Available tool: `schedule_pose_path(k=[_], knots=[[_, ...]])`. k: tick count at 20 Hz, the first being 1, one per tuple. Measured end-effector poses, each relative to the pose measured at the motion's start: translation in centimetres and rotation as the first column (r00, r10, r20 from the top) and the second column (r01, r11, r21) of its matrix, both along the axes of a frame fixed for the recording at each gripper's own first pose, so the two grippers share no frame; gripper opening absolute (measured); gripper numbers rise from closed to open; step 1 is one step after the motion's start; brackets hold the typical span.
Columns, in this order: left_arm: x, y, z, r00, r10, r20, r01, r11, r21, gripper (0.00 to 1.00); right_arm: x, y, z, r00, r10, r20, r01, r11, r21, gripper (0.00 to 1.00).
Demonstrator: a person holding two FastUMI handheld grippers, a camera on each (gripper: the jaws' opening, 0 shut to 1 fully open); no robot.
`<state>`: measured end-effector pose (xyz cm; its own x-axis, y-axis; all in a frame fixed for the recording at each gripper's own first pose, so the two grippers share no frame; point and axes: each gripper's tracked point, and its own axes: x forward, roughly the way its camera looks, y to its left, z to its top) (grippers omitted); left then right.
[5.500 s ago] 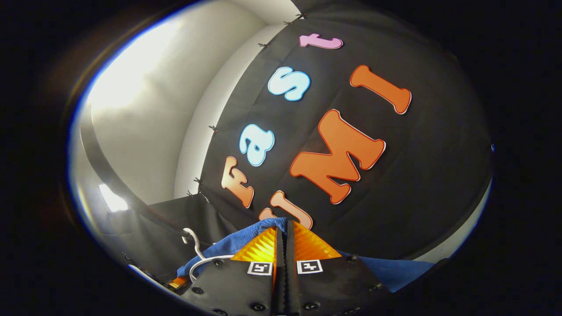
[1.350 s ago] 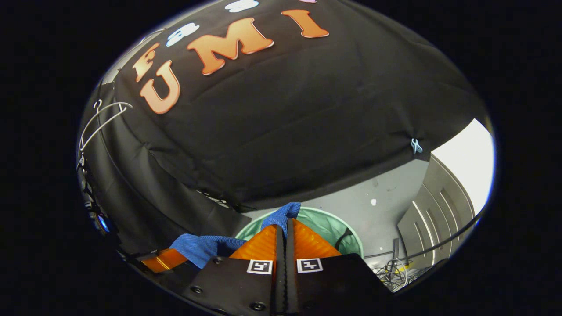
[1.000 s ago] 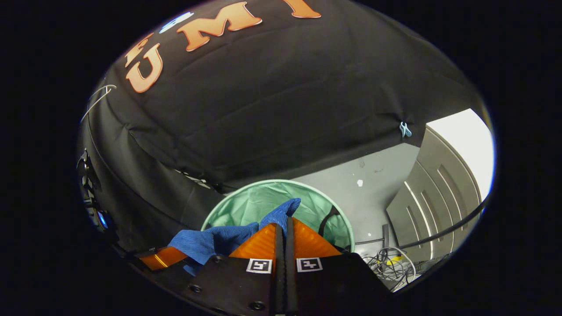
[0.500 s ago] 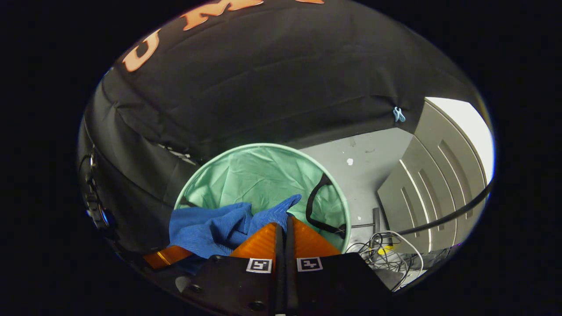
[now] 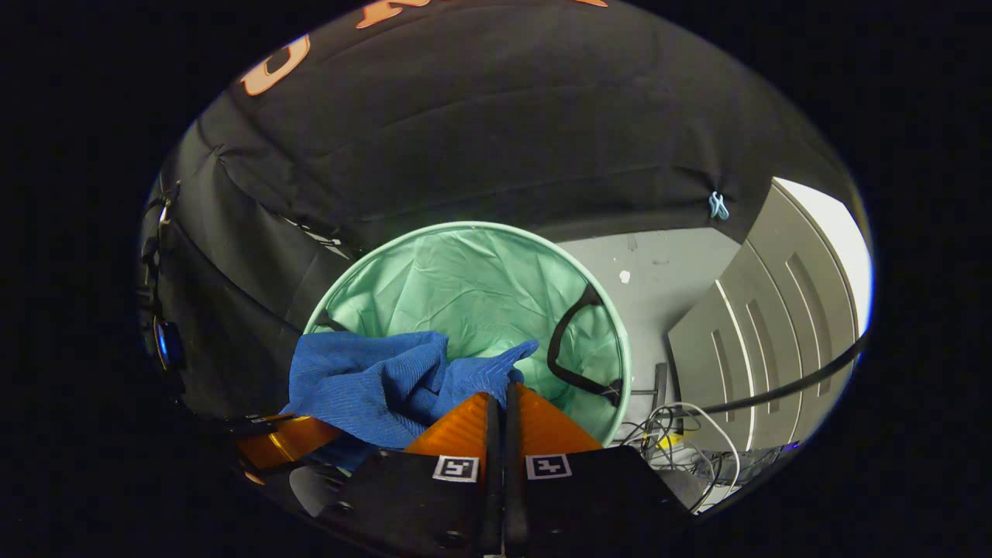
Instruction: Grasp the clothes on the hanger with both hands and then place them into the laundry hamper below.
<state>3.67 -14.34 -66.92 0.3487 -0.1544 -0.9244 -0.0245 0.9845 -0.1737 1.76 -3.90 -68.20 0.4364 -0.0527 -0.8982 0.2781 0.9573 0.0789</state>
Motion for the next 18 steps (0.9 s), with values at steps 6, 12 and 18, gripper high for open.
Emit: schedule_pose_path(k=[6, 12, 18], knots=[[0.0, 1.0, 1.3, 0.999, 0.007, 0.032, -0.008, 0.999, 0.048, 0.74, 0.4, 0.1, 2.0, 1.0, 0.004, 0.029, -0.004, 1.0, 0.012, 0.09], [0.2, 1.2, 5.6, 0.992, -0.01, 0.125, -0.001, 0.996, 0.085, 0.79, 0.2, 0.5, 6.0, 0.996, 0.004, 0.092, -0.004, 1.0, 0.001, 0.55], [0.3, 1.7, 12.7, 0.962, -0.019, 0.273, -0.015, 0.992, 0.125, 0.95, -0.1, 0.6, 12.9, 0.976, 0.049, 0.211, -0.041, 0.998, -0.043, 0.98]])
